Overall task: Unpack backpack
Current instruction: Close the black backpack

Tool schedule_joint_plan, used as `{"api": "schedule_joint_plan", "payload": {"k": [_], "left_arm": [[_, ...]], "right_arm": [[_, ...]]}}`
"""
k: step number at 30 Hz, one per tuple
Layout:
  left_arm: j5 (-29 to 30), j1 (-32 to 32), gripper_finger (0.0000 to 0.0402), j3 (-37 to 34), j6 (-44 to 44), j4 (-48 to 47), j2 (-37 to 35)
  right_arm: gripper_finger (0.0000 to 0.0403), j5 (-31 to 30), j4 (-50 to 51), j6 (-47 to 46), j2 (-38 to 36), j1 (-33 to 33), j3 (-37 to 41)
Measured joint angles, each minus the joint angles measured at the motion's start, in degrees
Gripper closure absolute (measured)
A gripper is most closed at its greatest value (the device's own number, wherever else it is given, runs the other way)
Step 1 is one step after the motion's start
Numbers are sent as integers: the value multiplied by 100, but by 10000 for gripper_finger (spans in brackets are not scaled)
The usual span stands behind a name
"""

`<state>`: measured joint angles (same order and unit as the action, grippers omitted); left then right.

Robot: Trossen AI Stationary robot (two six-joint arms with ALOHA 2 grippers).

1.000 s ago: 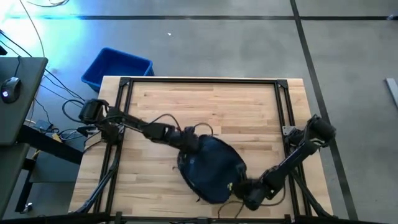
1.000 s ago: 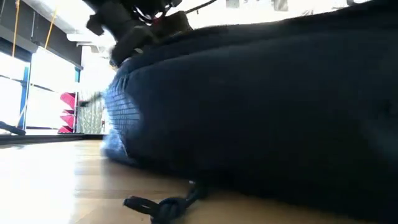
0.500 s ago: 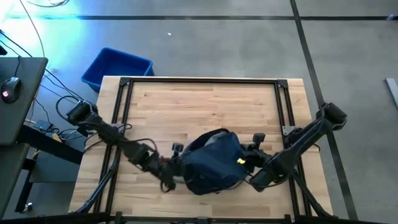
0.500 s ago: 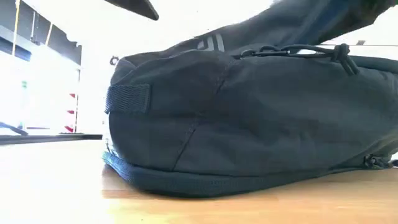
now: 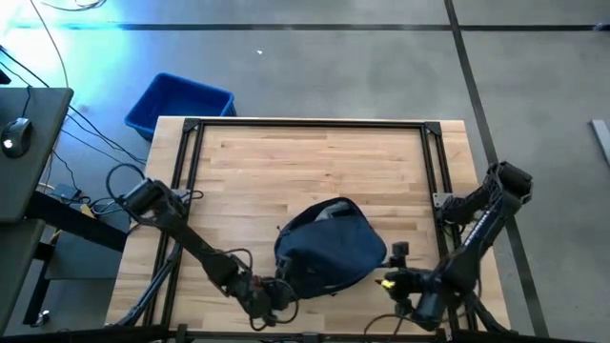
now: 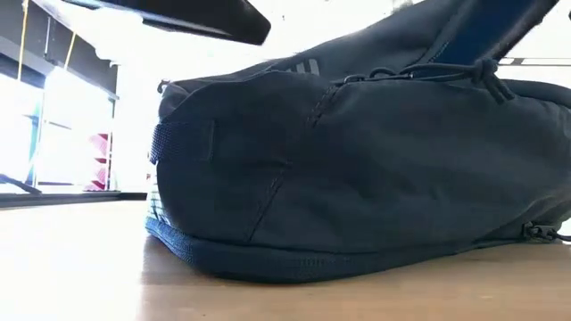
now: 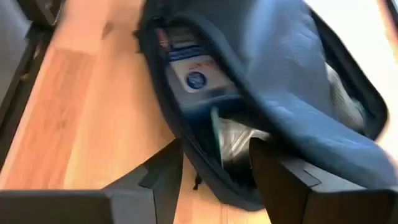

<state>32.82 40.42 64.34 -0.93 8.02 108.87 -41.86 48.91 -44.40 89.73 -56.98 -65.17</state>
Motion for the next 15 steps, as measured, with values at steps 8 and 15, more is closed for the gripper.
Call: {"api": "schedule_joint_plan", "payload": {"k": [8, 15], "left_arm": [[45, -247, 190, 212, -120, 364, 498], [66, -498, 179, 789, -412, -287, 724]], "right_arm": [[238, -248, -2000, 1436, 599, -83, 0], [245, 24, -3211, 2212, 1369, 286, 0]]}}
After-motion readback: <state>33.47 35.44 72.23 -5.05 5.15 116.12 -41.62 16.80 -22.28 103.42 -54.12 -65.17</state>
